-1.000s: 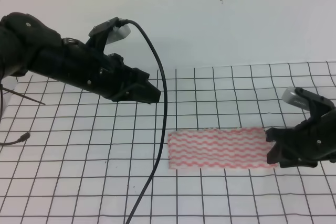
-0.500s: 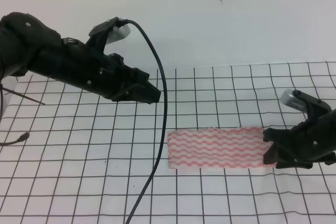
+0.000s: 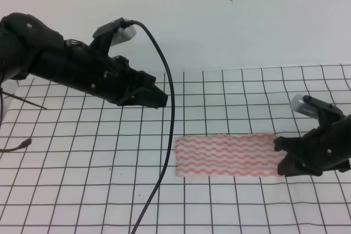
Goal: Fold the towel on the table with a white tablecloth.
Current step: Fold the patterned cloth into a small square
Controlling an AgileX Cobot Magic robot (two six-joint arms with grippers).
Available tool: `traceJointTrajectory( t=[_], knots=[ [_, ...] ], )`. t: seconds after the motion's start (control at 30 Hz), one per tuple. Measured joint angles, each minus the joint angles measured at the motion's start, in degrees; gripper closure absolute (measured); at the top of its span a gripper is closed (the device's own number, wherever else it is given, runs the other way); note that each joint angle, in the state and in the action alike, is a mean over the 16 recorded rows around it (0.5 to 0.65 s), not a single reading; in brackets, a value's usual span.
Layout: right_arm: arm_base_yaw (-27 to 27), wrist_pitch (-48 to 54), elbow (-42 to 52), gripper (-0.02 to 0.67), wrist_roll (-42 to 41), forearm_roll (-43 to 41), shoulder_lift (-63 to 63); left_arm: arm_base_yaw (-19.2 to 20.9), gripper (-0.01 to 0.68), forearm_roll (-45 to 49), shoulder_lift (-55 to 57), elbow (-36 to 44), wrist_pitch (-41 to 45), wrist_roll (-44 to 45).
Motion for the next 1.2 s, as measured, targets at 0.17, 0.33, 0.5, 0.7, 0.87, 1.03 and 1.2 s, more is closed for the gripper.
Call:
traceJointTrajectory(
  t=[0.17,0.33,0.5,0.7,0.87,1.03,1.2],
  knots=[
    [0.0,0.0,0.0,0.597,-1.3,-0.1,-1.3,0.0,0.572,0.0,0.0,0.0,0.1,0.0],
    [0.0,0.0,0.0,0.610,-4.1,0.0,-2.6,0.0,0.571,0.0,0.0,0.0,0.3,-0.1],
    [0.0,0.4,0.0,0.616,-9.2,1.7,-3.2,0.0,0.572,-0.2,0.0,0.0,0.6,-0.1],
    [0.4,1.4,0.0,0.620,-17.2,5.7,-3.2,0.0,0.571,-0.7,0.0,0.0,0.7,-0.2],
    [1.4,1.9,0.0,0.621,-23.2,9.8,-3.2,0.0,0.571,-1.1,-0.1,0.0,0.8,-0.2],
    [3.0,2.4,-0.8,0.622,-27.1,12.9,-2.9,0.1,0.571,-1.4,-0.4,0.0,1.1,-0.2],
    [5.0,3.4,-3.0,0.622,-29.1,14.5,-1.7,0.1,0.571,-0.8,-1.1,0.0,1.4,-0.2]
  ],
)
